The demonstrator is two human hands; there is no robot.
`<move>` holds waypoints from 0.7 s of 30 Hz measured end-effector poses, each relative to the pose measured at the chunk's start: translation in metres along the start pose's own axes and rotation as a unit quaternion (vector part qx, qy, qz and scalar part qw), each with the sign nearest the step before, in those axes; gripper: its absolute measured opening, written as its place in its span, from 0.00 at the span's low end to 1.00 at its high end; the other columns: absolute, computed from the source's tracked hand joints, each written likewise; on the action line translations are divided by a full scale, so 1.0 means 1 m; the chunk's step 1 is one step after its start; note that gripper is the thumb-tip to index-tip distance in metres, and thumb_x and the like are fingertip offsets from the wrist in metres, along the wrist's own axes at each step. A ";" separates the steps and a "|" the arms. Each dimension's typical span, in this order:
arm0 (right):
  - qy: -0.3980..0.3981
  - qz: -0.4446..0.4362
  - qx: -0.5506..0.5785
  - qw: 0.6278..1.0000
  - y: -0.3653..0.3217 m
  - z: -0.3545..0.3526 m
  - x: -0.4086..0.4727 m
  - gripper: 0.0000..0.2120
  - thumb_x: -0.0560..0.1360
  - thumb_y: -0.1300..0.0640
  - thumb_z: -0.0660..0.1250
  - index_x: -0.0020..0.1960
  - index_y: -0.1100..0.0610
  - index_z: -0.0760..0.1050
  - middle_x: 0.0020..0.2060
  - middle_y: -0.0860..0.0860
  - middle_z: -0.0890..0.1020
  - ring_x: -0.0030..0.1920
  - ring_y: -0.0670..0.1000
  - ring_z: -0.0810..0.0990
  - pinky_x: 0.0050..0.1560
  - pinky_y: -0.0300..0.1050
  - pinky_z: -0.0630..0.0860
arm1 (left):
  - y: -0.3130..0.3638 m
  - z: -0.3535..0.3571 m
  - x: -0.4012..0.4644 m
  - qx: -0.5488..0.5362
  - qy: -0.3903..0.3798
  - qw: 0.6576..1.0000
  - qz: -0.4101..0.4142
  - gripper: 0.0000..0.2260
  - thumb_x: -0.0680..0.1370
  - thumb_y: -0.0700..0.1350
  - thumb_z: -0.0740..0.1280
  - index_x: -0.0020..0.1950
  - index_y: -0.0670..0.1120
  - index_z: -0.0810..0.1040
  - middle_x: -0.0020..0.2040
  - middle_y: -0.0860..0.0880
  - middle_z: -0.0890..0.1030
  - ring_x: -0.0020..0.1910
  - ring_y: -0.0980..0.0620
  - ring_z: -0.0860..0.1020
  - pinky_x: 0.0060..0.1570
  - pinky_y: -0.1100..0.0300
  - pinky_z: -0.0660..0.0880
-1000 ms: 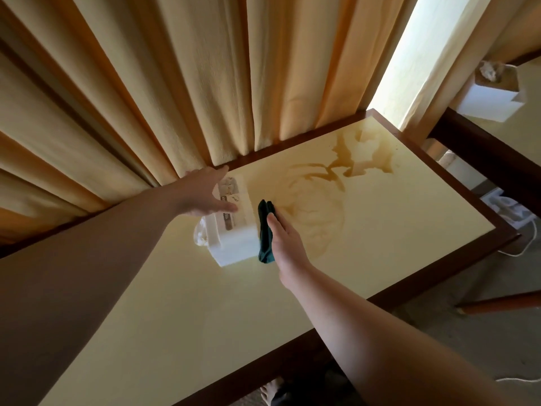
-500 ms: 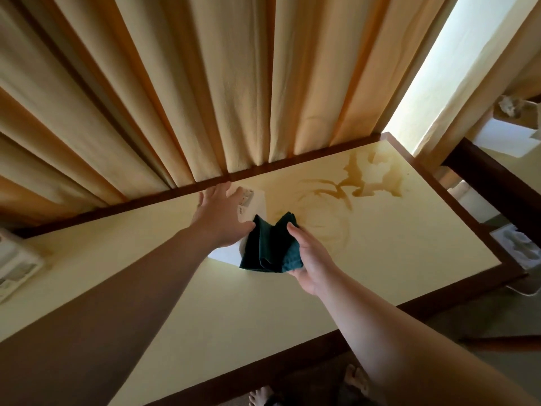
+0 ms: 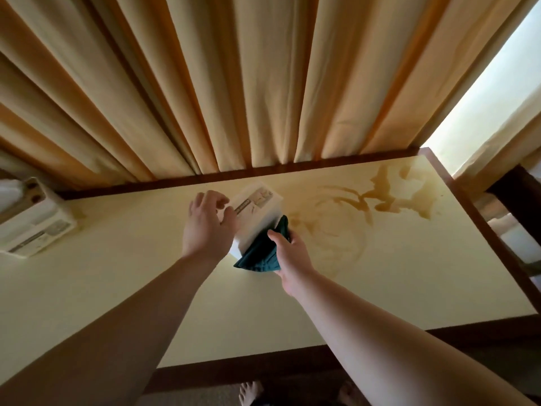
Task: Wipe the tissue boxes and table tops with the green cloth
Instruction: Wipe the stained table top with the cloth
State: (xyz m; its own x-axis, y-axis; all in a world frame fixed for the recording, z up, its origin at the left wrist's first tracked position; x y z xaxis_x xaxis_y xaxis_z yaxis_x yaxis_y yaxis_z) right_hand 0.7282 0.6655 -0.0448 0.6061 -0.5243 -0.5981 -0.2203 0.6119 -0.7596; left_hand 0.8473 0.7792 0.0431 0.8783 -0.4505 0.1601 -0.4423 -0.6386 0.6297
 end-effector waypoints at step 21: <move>0.015 -0.038 -0.152 0.988 0.013 -0.030 -0.008 0.09 0.80 0.57 0.65 0.55 0.44 0.80 0.52 0.50 0.85 0.56 0.56 0.83 0.59 0.60 0.82 | -0.046 0.067 -0.079 -0.208 -0.233 0.908 -0.281 0.10 0.74 0.42 0.78 0.52 0.45 0.81 0.46 0.48 0.87 0.46 0.49 0.86 0.49 0.53 0.83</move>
State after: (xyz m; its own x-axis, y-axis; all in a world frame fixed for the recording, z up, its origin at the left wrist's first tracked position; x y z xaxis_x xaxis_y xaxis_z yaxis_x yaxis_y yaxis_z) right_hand 0.6973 0.6597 -0.0576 0.6084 -0.5815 -0.5401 -0.3967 0.3666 -0.8415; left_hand 0.7859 0.8021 -0.0493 0.7289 -0.4035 -0.5530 0.2433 -0.6024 0.7602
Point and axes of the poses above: each hand's wrist, its own x-axis towards the middle knuckle, its own z-axis out of the palm, y = z × x, the point moved 2 cm from there along x, towards the middle knuckle
